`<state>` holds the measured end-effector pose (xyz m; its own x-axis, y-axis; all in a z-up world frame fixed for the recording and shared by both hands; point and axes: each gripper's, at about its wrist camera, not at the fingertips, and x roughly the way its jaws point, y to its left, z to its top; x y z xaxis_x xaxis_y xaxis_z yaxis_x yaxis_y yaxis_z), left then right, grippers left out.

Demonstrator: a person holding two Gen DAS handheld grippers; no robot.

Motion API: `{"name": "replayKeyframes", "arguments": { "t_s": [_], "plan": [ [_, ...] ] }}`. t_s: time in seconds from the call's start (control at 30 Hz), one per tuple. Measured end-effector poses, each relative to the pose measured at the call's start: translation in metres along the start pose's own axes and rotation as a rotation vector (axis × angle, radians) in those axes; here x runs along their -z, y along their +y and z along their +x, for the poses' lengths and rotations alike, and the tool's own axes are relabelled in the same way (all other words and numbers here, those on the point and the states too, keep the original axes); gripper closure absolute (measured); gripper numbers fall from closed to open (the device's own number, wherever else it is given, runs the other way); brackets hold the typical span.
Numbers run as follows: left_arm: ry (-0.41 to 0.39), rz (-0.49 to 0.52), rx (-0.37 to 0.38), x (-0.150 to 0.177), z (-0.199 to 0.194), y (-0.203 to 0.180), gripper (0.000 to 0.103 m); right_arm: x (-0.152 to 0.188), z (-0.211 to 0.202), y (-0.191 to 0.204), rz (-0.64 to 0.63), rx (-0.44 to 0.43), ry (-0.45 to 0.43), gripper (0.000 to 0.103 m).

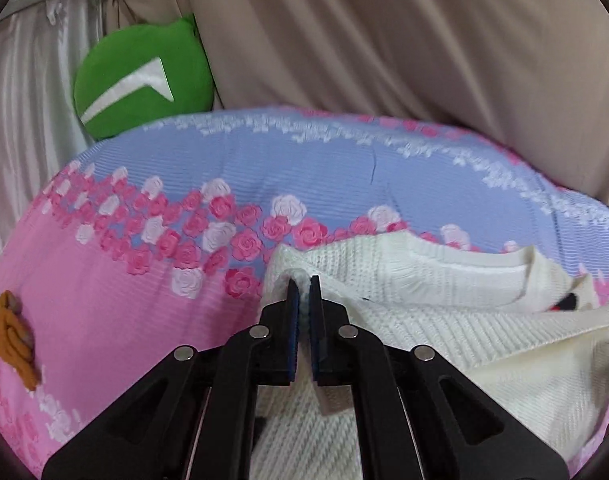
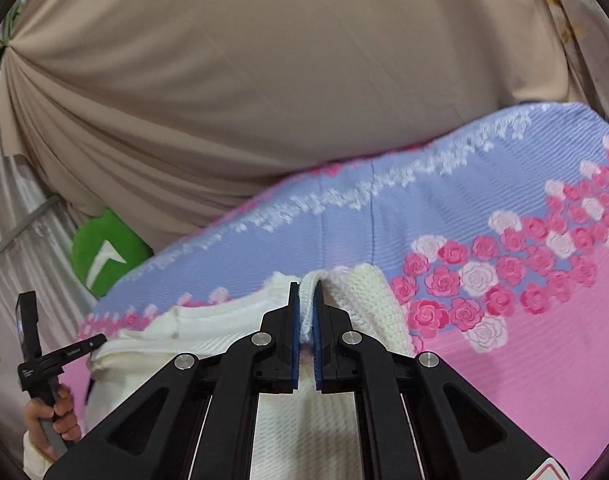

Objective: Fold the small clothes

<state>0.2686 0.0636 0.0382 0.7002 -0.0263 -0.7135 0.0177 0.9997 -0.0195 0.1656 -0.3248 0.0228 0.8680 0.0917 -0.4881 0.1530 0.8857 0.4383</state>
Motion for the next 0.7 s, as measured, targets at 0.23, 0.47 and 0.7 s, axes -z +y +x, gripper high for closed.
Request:
{"name": "replayKeyframes", "arguments": {
  "t_s": [0.23,0.47,0.7],
  "plan": [
    [0.012,-0.013,0.003,0.008,0.022,-0.003,0.099,0.001,0.009,-0.001,-0.022,-0.034,-0.015,0.095],
    [-0.114,0.031,0.068,0.022,-0.043,0.012,0.041,0.014,-0.069,-0.007,-0.029,-0.021,-0.118,0.042],
    [0.011,0.041,0.102,0.092,-0.065,0.038,0.035,0.095,-0.107,-0.040,0.018,0.038,0.053,0.041]
  ]
}}
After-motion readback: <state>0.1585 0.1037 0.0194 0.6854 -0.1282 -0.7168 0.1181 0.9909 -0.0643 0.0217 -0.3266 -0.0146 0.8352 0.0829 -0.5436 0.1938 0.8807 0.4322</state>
